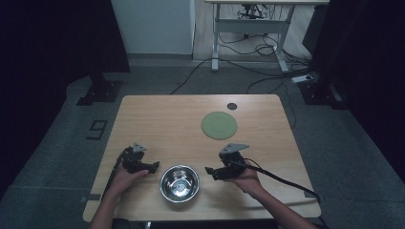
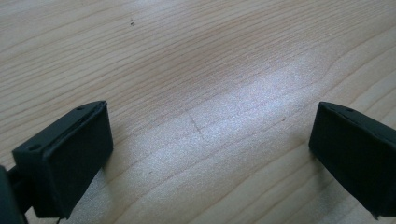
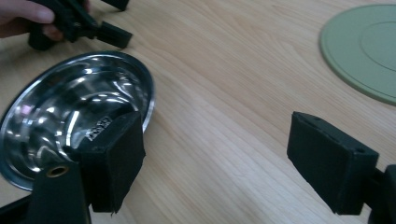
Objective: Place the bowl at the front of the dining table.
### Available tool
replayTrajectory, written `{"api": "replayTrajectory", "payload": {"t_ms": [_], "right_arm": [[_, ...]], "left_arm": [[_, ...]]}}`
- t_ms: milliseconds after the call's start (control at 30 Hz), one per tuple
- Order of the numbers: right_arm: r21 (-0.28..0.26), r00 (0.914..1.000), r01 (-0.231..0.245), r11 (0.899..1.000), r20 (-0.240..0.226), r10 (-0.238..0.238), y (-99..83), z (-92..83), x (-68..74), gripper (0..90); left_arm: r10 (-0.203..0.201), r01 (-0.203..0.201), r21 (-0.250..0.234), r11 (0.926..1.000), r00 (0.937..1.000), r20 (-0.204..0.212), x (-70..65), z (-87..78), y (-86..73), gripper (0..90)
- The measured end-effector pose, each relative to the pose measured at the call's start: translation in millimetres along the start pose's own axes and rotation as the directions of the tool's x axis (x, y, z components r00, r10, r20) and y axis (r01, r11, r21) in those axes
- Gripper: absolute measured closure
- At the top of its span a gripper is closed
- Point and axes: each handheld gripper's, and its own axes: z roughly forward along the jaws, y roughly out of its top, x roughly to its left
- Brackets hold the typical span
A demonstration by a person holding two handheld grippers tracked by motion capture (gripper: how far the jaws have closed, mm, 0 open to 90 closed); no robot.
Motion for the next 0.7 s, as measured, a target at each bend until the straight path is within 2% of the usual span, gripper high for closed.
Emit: {"api": "replayTrajectory", "payload": {"t_ms": [67, 133, 233, 333, 700], "right_arm": [[-0.004, 0.9999, -0.01, 1.0, -0.014, 0.01, 1.5, 1.0, 1.8, 19.3], [0.005, 0.9999, 0.012, 1.0, 0.0, -0.012, 2.7, 2.7, 4.9, 19.2], [0.006, 0.9997, 0.02, 1.0, -0.015, -0.02, 5.8, 5.3, 9.7, 19.5], [-0.001, 0.9994, -0.003, 1.0, -0.034, 0.003, 7.0, 8.6, 11.3, 19.7], [0.029, 0.9995, -0.009, 1.0, -0.032, 0.01, 3.4, 19.2, 11.2, 20.1]], "left_arm": [[0.0, 0.0, 0.0, 1.0, 1.0, 0.0, -0.1, 0.0, 0.0, 0.0], [0.0, 0.0, -0.001, 1.0, 1.0, 0.0, 0.0, 0.0, 0.0, 0.0], [0.0, 0.0, 0.0, 1.0, 1.0, 0.0, 0.0, 0.0, 0.0, 0.0], [0.0, 0.0, 0.0, 1.0, 1.0, 0.0, 0.0, 0.0, 0.0, 0.0], [0.0, 0.0, 0.0, 1.0, 1.0, 0.0, 0.0, 0.0, 0.0, 0.0]]}}
